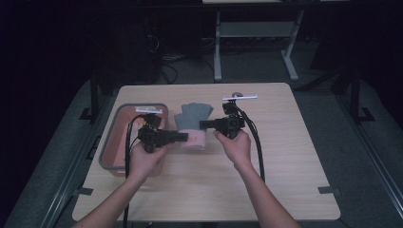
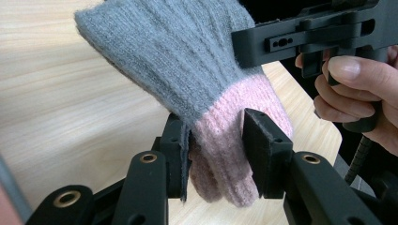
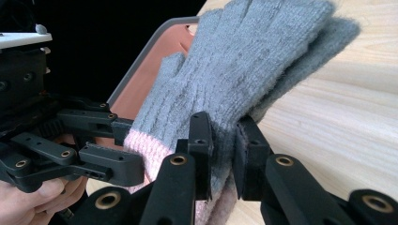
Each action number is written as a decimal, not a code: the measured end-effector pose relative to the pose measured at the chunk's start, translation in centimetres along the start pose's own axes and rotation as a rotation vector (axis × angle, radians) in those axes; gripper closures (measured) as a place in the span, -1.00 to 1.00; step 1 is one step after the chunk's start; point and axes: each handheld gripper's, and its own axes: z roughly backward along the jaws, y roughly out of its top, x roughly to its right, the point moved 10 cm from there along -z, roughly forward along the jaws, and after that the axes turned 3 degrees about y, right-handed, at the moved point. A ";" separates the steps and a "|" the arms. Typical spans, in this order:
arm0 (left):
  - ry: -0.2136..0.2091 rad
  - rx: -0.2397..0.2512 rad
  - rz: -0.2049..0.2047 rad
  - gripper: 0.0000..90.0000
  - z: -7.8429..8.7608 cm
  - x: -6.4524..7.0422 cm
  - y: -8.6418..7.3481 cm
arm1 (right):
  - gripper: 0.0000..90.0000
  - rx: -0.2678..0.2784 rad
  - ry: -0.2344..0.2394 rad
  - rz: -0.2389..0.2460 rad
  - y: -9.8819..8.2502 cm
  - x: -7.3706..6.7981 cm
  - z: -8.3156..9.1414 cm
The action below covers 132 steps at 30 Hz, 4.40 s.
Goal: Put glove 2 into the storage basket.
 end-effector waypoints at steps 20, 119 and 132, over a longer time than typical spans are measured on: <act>0.017 0.033 0.018 0.38 3.0 -2.2 0.3 | 0.75 -0.010 0.028 0.029 1.5 -2.7 -2.7; 0.220 -0.065 0.188 0.59 10.2 -15.2 -6.9 | 0.59 -0.196 0.063 0.071 -0.4 -7.1 -18.6; 0.274 -0.108 0.146 0.25 9.9 -15.0 -6.6 | 0.49 -0.172 0.044 0.098 0.4 -6.9 -16.7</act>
